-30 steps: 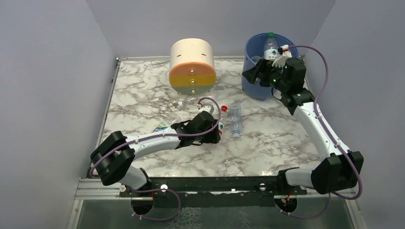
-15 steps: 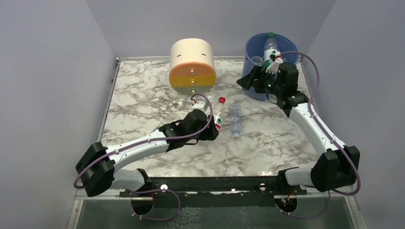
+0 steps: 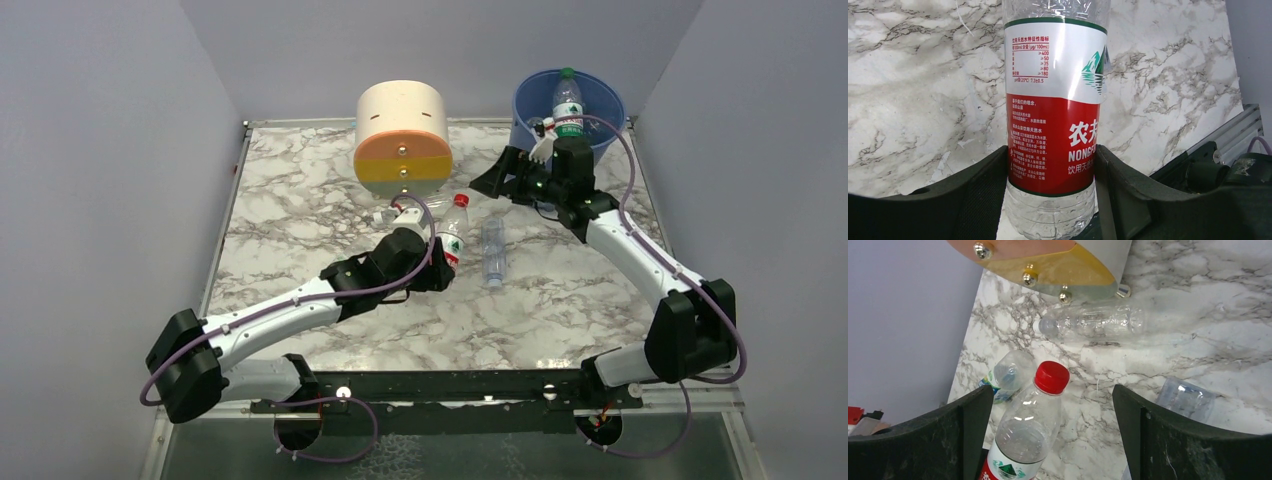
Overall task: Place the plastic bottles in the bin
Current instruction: Pick up the plastic bottle at the center of the board, then place the plastic bottle in the trash bin.
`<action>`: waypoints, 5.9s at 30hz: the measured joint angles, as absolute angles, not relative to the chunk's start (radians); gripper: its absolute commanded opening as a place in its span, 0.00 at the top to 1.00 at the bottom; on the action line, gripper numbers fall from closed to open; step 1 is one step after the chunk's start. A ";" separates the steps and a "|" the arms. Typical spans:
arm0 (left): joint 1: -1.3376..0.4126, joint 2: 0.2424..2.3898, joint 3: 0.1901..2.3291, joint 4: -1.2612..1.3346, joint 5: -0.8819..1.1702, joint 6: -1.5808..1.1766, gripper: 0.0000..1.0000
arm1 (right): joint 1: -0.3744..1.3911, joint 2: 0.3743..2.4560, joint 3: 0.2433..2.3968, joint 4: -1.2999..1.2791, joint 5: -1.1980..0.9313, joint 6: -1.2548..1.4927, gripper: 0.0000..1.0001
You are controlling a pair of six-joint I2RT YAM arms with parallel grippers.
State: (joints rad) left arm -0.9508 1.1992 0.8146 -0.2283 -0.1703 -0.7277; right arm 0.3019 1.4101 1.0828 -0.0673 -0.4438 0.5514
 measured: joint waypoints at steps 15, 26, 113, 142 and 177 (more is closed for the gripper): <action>-0.951 1.151 0.815 -0.226 -0.173 -0.701 0.38 | 0.418 1.495 1.084 -0.061 -0.447 0.582 0.07; -0.951 1.151 0.815 -0.199 -0.174 -0.689 0.38 | 0.485 1.525 1.099 -0.062 -0.447 0.588 0.09; -0.762 1.050 0.766 -0.095 -0.066 -0.564 0.01 | 0.509 1.806 1.480 -0.150 -0.358 0.445 0.41; -0.616 1.161 0.749 0.004 0.126 -0.557 0.01 | 0.489 1.874 1.500 -0.072 -0.437 0.439 0.41; -0.608 1.274 0.890 -0.062 0.317 -0.566 0.01 | 0.154 1.612 1.701 -0.175 -0.236 0.417 0.40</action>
State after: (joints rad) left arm -0.6083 1.2736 0.8902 -0.0616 0.3172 -0.5655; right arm 0.1539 1.6123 1.7008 -0.1749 -0.2356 0.4168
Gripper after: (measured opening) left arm 0.989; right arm 0.613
